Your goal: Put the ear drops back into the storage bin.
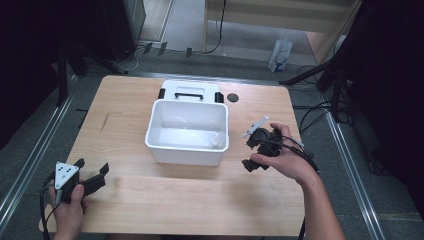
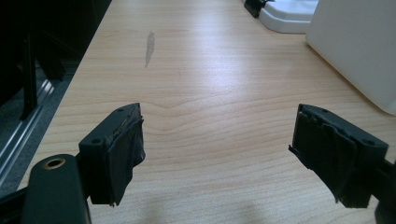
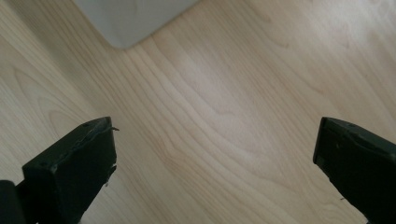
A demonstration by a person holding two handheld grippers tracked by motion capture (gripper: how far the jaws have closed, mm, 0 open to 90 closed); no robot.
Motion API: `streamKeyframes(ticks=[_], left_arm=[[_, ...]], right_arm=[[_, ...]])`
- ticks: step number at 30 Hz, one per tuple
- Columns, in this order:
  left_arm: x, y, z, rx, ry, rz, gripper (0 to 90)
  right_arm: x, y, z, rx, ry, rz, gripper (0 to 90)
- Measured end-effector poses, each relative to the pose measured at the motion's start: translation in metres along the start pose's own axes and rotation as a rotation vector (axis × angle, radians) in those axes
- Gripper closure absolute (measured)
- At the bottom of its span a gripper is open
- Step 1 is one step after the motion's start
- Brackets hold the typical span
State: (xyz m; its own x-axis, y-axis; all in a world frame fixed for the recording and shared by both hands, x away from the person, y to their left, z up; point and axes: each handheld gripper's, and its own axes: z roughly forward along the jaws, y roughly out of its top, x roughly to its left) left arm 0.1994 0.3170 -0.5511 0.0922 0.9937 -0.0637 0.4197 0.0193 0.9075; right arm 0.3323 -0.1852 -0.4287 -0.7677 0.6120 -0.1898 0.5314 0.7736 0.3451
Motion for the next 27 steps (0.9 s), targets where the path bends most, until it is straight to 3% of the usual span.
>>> streamKeyframes(ticks=[7, 15, 27], left_arm=[[0.0, 0.0, 0.0, 0.001, 0.002, 0.001, 17.4], [0.0, 0.0, 0.0, 0.001, 0.003, 0.001, 17.4], [0.0, 0.0, -0.001, 0.001, 0.008, 0.0, 17.5]], right_arm=[[-0.001, -0.033, 0.012, -0.022, -0.025, 0.033, 0.0], [0.002, -0.07, 0.026, -0.061, -0.049, 0.107, 0.0], [0.002, -0.121, 0.035, -0.124, -0.061, 0.198, 0.0]])
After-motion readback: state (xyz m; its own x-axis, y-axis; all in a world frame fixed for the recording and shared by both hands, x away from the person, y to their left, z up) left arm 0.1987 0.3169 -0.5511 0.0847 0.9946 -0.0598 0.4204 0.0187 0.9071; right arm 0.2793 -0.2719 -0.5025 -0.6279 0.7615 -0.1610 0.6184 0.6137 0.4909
